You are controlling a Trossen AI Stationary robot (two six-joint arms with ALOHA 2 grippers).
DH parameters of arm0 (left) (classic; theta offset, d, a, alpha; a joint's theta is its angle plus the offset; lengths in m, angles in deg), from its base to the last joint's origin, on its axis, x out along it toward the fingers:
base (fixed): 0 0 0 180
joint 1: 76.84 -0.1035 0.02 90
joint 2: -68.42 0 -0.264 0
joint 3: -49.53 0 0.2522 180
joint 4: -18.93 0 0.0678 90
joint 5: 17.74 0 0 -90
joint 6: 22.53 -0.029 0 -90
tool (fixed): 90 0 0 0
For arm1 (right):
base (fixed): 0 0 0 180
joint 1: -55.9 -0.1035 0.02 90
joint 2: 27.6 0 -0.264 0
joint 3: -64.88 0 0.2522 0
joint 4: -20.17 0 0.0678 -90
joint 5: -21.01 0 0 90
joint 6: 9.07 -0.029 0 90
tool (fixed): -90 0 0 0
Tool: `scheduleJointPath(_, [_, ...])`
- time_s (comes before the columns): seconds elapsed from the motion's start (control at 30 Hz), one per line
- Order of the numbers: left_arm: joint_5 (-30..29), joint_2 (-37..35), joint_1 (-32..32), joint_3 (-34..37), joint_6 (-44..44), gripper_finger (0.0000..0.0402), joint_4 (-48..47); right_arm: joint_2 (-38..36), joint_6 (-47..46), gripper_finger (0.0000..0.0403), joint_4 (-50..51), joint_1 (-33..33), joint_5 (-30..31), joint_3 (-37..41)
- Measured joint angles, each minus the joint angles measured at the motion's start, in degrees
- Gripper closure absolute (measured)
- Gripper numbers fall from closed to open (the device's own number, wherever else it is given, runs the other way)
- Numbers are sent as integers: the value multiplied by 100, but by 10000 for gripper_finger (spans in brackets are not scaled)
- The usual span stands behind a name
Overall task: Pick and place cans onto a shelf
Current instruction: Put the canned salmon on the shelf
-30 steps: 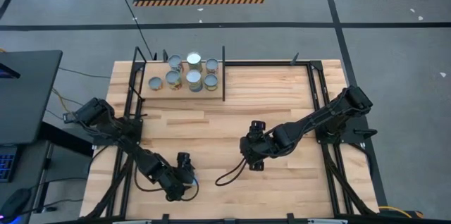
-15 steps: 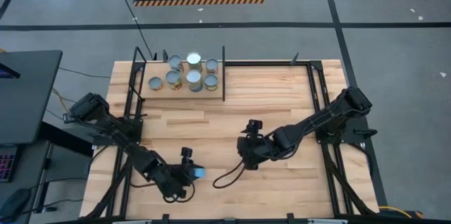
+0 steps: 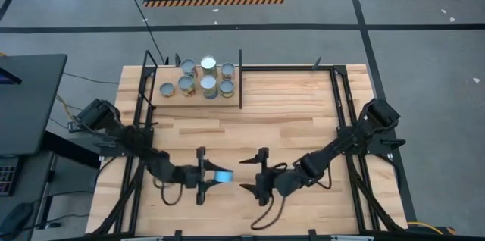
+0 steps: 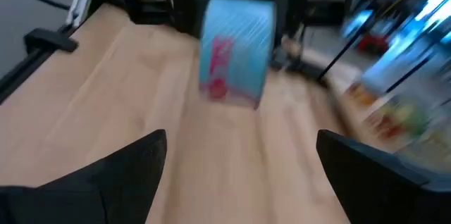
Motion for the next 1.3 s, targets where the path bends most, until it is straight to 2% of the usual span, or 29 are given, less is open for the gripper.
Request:
scheduleJointPath(0.13, [882, 0, -288, 174, -483, 261, 1192, -13, 604, 29, -1019, 30, 226, 57])
scheduleJointPath(0.23, [1337, 0, -519, 107, -670, 253, 1388, 8, 866, 29, -1611, 206, -39, 67])
scheduleJointPath(0.33, [1534, 0, -685, -4, -846, 249, 1421, 44, 907, 29, -1983, 347, -107, 67])
scheduleJointPath(0.5, [1571, 0, -785, -66, -1259, 257, 1730, 44, 978, 52, -2099, 458, -318, 67])
scheduleJointPath(0.83, [1566, 0, -789, -67, -1370, 250, 1985, 44, 1263, 177, -2263, 608, -552, 64])
scheduleJointPath(1.03, [1525, 0, -791, -67, -1320, 254, 1995, 44, 1326, 199, -2278, 746, -865, 64])
scheduleJointPath(1.3, [1079, 0, -791, -67, -772, 226, 1963, 44, 1580, 235, -2346, 759, -920, 64])
